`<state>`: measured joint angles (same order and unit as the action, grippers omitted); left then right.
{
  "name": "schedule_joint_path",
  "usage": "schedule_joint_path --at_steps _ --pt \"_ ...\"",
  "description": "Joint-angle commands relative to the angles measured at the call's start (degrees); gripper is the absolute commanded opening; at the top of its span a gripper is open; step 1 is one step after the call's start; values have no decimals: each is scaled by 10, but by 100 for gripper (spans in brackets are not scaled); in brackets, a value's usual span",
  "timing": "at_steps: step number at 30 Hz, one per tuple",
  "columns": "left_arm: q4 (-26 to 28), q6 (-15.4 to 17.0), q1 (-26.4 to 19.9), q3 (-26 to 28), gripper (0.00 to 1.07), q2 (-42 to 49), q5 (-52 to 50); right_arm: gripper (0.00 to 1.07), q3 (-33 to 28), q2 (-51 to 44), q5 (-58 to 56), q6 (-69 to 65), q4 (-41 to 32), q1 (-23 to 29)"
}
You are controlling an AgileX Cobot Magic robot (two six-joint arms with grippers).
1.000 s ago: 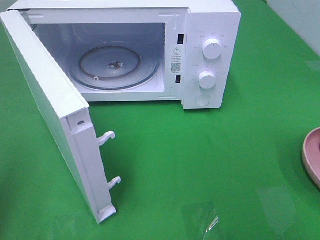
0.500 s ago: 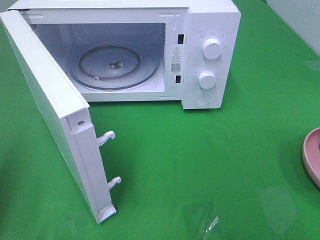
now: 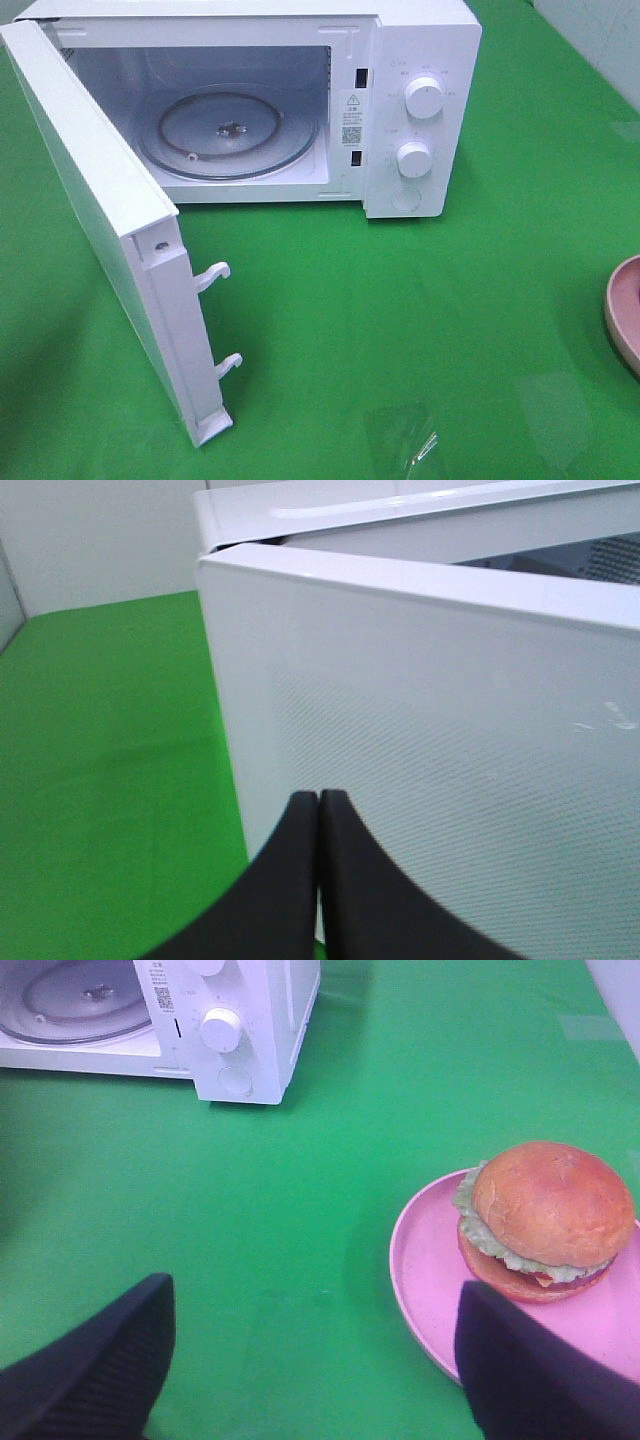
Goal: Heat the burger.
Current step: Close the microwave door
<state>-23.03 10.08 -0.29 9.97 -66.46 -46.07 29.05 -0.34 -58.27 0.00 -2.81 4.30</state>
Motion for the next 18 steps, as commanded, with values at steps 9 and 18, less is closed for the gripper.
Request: schedule_joint_path --at_steps 9,18 --pt "-25 22 42 49 0 -93 -41 76 0 -13 9 6 2 -3" --pt "66 -22 124 59 0 -163 -67 76 0 -13 9 6 2 -3"
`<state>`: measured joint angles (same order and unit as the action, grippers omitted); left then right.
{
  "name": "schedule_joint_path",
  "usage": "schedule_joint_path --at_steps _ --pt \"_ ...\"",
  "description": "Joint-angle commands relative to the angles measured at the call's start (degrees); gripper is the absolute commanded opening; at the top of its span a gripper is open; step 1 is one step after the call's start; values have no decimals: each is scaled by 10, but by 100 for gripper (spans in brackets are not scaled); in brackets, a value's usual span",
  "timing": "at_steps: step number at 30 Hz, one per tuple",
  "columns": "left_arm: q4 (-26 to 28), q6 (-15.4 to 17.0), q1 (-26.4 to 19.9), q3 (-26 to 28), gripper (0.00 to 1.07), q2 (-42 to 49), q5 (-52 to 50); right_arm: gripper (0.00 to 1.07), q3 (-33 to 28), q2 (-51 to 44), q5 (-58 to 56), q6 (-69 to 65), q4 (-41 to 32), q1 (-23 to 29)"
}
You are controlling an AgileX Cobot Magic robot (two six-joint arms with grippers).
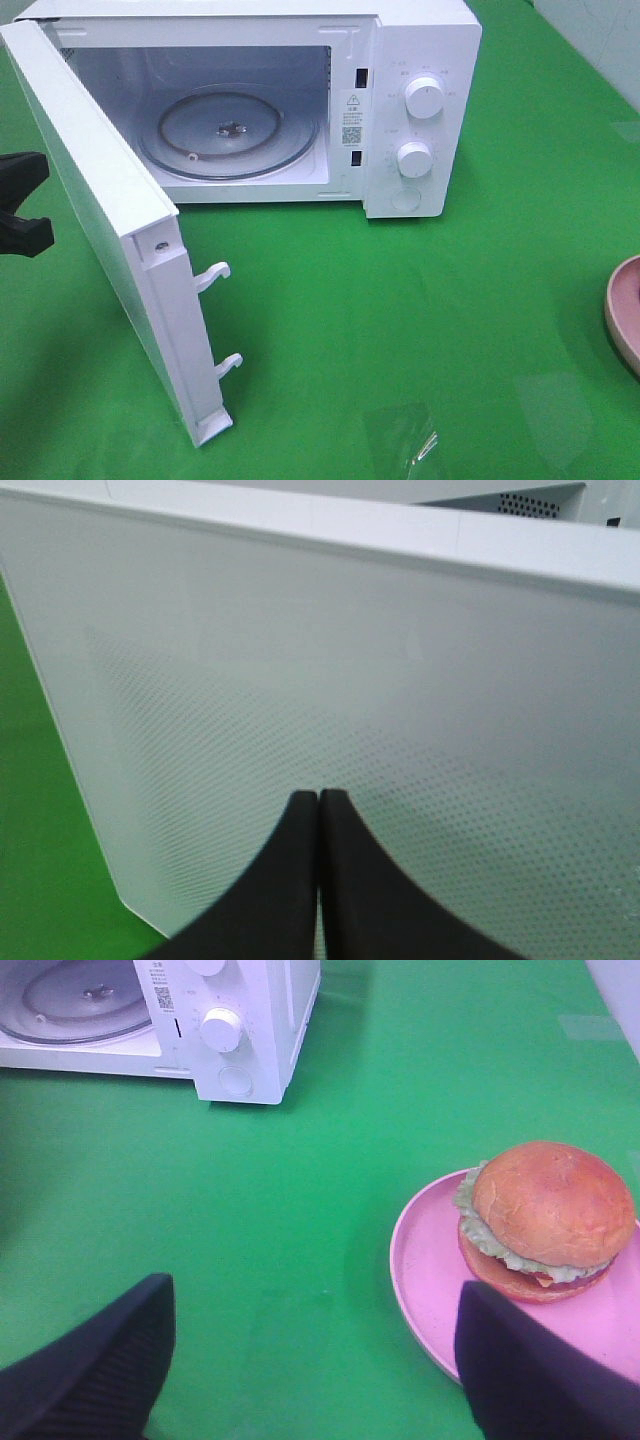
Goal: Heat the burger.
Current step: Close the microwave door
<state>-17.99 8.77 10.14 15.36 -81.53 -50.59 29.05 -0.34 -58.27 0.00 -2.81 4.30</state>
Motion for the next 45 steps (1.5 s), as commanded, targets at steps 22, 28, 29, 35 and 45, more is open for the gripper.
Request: schedule_joint_path --at_steps 22,28,29,35,45 --pt "88 -40 162 113 0 -140 -42 76 0 -13 9 6 2 -3" --pt "114 -48 195 161 0 -167 -14 76 0 -13 9 6 2 -3" --pt "118 -48 198 169 0 -172 -13 76 0 -13 9 6 2 -3" --pt "120 -48 214 215 0 -193 15 76 0 -13 9 6 2 -3" --pt "129 -48 228 268 0 -218 40 76 0 -13 9 6 2 -3"
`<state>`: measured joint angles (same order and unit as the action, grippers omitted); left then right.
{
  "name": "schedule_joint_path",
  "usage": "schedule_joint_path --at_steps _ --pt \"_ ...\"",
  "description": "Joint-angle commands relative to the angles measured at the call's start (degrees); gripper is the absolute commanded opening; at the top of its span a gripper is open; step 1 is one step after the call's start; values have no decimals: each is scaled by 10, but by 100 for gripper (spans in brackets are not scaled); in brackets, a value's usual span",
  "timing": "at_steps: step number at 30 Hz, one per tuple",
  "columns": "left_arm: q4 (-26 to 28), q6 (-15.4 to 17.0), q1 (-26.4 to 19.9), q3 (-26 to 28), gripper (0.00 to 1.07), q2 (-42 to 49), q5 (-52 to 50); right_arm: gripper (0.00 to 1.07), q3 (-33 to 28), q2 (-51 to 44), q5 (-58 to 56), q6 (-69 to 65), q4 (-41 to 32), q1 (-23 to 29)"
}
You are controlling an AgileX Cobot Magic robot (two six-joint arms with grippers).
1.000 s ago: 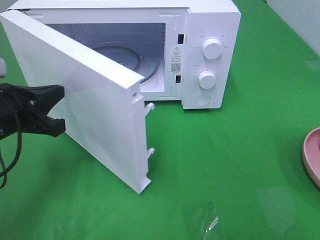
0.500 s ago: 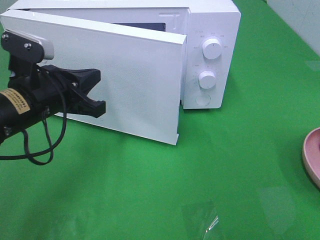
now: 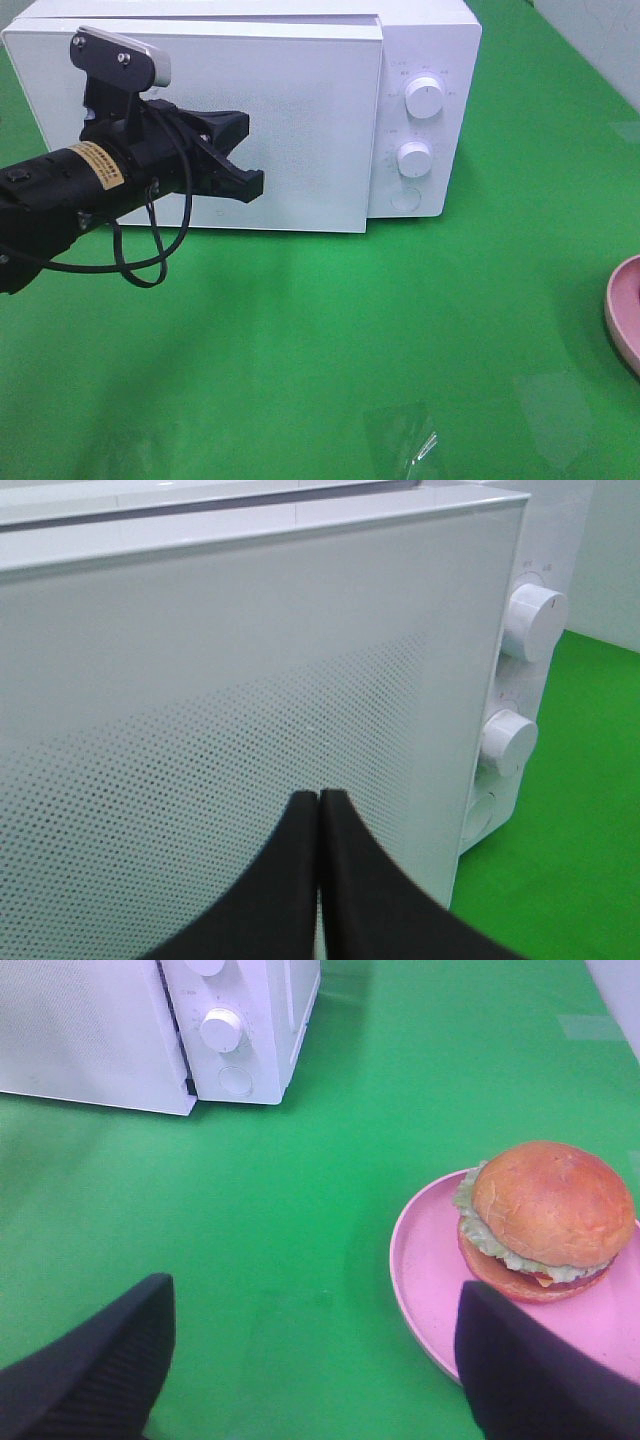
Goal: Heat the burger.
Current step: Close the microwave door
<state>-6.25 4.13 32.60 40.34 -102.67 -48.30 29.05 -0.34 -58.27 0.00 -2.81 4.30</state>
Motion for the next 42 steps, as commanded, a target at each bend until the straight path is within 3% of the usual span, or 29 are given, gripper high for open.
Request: schedule_joint_path --at_steps 1,8,17,42 --pt "19 -2 3 32 0 -12 32 76 0 -13 9 6 2 -3" --pt "27 -12 3 102 0 -42 70 76 0 -13 9 6 2 -3" --pt "30 -12 5 153 0 -66 91 76 0 -13 9 6 2 -3" --pt "34 -11 9 215 0 -108 97 76 0 -13 9 6 2 -3"
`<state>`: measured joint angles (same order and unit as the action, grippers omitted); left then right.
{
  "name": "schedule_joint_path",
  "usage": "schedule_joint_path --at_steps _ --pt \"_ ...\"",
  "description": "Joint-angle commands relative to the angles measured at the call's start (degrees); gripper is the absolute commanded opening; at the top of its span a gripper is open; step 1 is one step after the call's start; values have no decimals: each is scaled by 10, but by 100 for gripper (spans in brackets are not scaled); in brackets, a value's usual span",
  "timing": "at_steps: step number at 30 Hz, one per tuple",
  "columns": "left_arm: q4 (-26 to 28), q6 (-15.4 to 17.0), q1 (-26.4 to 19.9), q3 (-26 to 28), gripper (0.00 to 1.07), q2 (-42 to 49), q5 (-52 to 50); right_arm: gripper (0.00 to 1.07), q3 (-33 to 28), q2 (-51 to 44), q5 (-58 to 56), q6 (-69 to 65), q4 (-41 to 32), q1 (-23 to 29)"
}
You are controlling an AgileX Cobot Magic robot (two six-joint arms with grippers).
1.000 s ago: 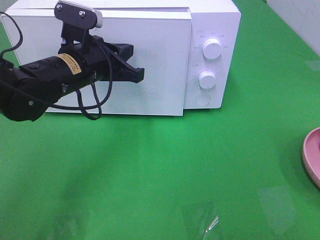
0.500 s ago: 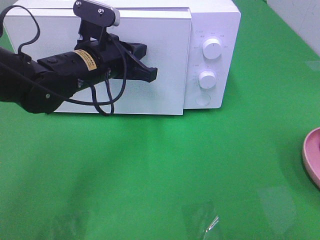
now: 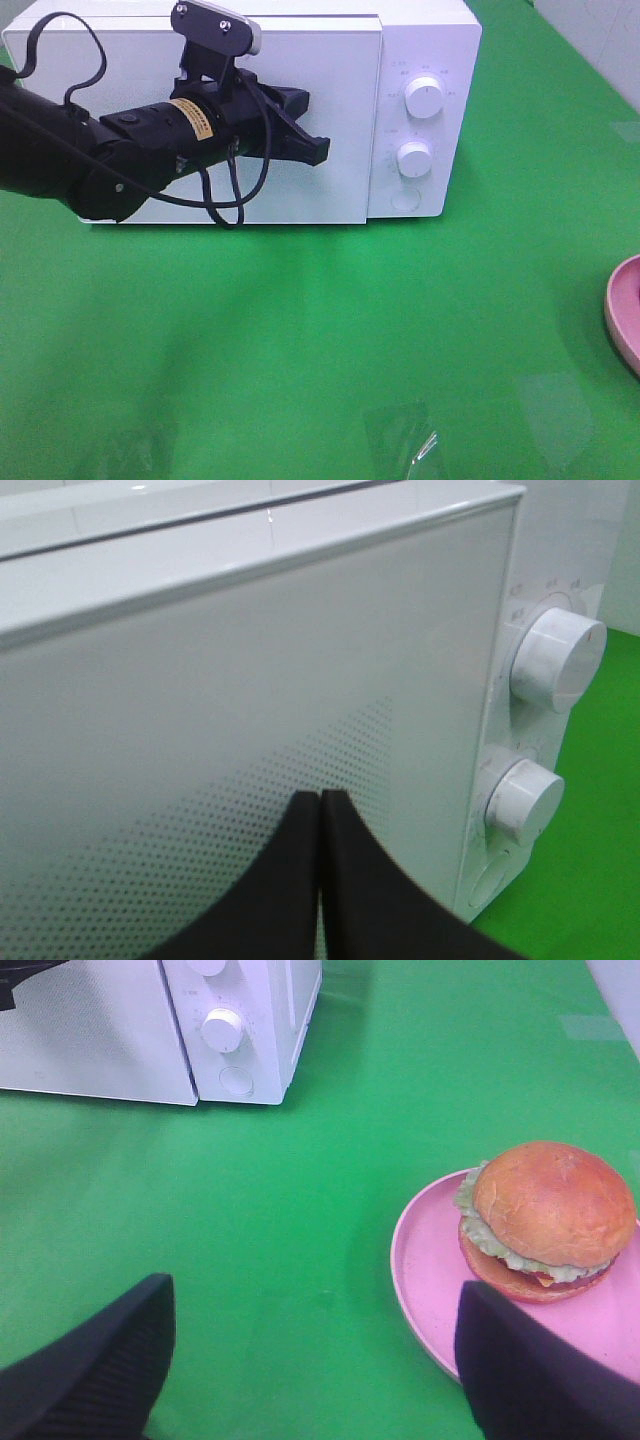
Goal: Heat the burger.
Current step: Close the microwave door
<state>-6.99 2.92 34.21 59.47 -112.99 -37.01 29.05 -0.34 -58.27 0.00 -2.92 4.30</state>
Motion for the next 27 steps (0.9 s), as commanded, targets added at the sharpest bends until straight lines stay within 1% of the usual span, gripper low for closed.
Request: schedule_joint_path --at_steps 1,8,13,18,20,22,25,26,27 --pt "42 1 -7 31 0 -9 -15 76 0 -13 9 6 3 -3" --pt "43 1 -7 50 0 -18 -14 76 0 -13 9 6 3 -3" --pt "62 0 -7 50 0 -18 -13 76 0 -13 9 6 3 -3" --pt "58 1 -6 50 0 -18 -11 76 0 -13 9 6 3 -3" --pt "57 2 -1 50 0 -15 1 76 0 -13 9 6 3 -3" --pt "54 2 14 50 0 -1 52 76 0 -13 9 6 3 -3" --pt "55 2 20 50 0 6 68 76 0 -13 9 6 3 -3" --pt "55 2 29 50 0 17 100 76 0 -13 9 6 3 -3" --pt "55 2 29 50 0 17 100 76 0 -13 9 6 3 -3"
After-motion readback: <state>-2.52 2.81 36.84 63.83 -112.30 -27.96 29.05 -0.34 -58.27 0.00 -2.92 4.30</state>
